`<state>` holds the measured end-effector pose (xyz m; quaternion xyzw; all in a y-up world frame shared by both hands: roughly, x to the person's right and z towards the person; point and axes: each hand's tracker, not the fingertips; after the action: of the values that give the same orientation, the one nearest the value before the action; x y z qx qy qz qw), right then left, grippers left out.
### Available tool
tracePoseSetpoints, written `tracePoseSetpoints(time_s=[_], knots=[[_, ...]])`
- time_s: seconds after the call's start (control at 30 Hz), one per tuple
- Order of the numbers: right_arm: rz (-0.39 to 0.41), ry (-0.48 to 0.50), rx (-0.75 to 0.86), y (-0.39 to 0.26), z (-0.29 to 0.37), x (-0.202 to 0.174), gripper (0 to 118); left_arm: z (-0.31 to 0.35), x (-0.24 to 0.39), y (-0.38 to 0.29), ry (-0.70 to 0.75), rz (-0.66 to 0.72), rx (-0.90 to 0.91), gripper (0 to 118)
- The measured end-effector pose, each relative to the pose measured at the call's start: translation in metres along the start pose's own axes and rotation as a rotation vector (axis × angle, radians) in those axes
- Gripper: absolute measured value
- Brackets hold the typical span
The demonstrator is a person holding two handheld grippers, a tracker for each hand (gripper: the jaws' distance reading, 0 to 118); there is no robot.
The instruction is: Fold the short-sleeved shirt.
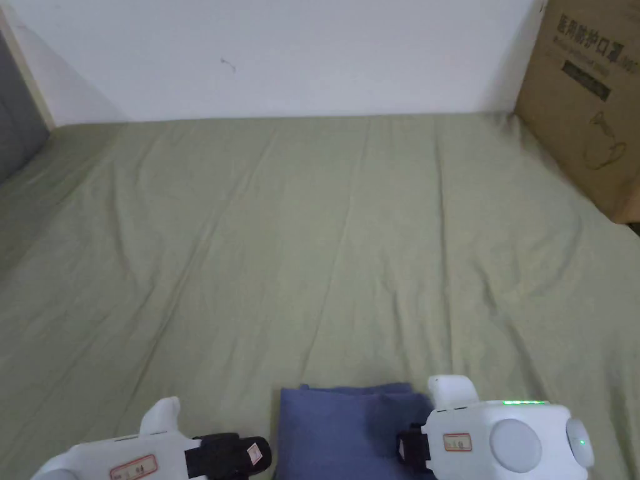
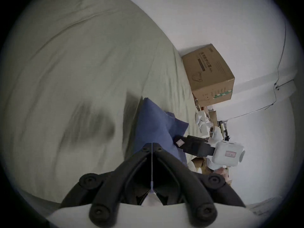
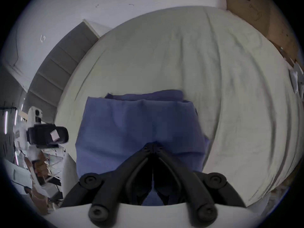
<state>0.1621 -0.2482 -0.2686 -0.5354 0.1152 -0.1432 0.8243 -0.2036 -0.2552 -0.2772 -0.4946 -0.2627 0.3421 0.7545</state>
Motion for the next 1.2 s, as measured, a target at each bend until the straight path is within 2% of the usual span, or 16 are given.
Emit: tracePoseSetpoints(time_s=[0.07, 0.1, 0.13, 0.17, 0.2, 0.23, 0.27, 0.43, 0.53, 0.6, 0.67, 0.73, 0.83, 0.93, 1.07, 1.2], knots=[[-0.023, 0.014, 0.012, 0.003, 0.003, 0.003, 0, -0.006, -0.003, 0.002, -0.001, -0.005, -0.005, 8], [-0.019, 0.013, 0.009, 0.005, 0.004, 0.003, 0, -0.01, -0.006, 0.005, -0.002, -0.005, -0.007, 20], [-0.013, 0.012, 0.007, 0.006, 0.004, 0.002, 0, -0.014, 0.0, 0.002, -0.034, 0.003, -0.054, 44], [-0.004, 0.008, 0.004, 0.007, 0.004, 0.001, 0, -0.018, -0.001, 0.003, -0.045, 0.008, -0.074, 83], [0.005, 0.003, 0.001, 0.006, 0.006, 0.0, 0, -0.025, 0.0, 0.001, -0.061, 0.017, -0.102, 104], [0.007, 0.0, 0.001, 0.006, 0.006, -0.001, 0, -0.029, -0.002, 0.001, -0.057, 0.016, -0.096, 115], [0.006, -0.002, 0.001, 0.006, 0.005, -0.001, 0, -0.034, -0.009, 0.005, -0.099, 0.026, -0.1, 118], [-0.003, 0.005, 0.0, 0.005, 0.006, 0.002, 0, -0.063, -0.019, 0.007, -0.146, 0.132, -0.145, 118], [-0.011, 0.012, 0.001, 0.005, 0.007, 0.004, 0, -0.073, -0.006, 0.011, -0.174, 0.12, -0.163, 117], [-0.017, 0.012, 0.0, 0.004, 0.007, 0.005, 0, -0.086, -0.001, 0.005, -0.259, 0.14, -0.223, 94], [-0.02, 0.005, 0.0, 0.005, 0.009, 0.004, 0, -0.098, -0.002, 0.003, -0.162, 0.076, -0.253, 31], [-0.02, -0.007, 0.003, 0.005, 0.011, 0.004, 0, -0.104, -0.012, 0.004, -0.054, -0.029, -0.278, 31], [-0.024, -0.022, 0.016, 0.005, 0.017, 0.001, 0, -0.094, -0.012, 0.01, -0.224, 0.167, -0.284, 31], [-0.03, -0.015, 0.03, 0.006, 0.024, -0.007, 0, -0.087, -0.009, 0.02, -0.169, 0.016, -0.257, 31], [-0.036, 0.023, 0.066, 0.011, 0.033, -0.017, 0, -0.055, -0.006, 0.035, -0.146, 0.033, -0.232, 31], [-0.068, 0.086, 0.099, 0.019, 0.039, -0.023, 0, 0.011, -0.03, 0.069, 0.074, -0.105, -0.172, 31]])
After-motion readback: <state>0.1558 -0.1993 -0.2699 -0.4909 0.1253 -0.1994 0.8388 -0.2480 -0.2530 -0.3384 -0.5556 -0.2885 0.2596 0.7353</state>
